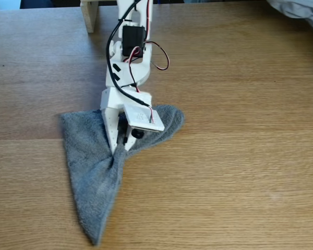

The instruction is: Clean the area in front of the robot

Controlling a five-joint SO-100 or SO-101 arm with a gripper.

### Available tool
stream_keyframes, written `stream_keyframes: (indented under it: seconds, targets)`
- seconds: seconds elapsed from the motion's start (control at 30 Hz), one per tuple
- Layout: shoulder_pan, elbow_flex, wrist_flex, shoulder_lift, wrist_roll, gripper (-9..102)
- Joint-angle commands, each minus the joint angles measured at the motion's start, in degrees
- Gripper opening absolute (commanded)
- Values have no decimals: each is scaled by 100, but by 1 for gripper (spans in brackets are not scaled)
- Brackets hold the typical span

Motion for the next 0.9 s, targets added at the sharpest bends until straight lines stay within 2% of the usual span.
stream_keyframes:
  seconds: [0.0, 0.27, 0.43, 0.67, 0.87]
  targets:
    - [-905, -413, 1178, 457, 844, 0]
    - [-1907, -413, 4649, 1907, 3164, 0]
    - [-2013, -404, 5572, 2593, 3850, 0]
    - [-738, -404, 6144, 4043, 3647, 0]
    - [1020, -404, 7611, 5001, 3138, 0]
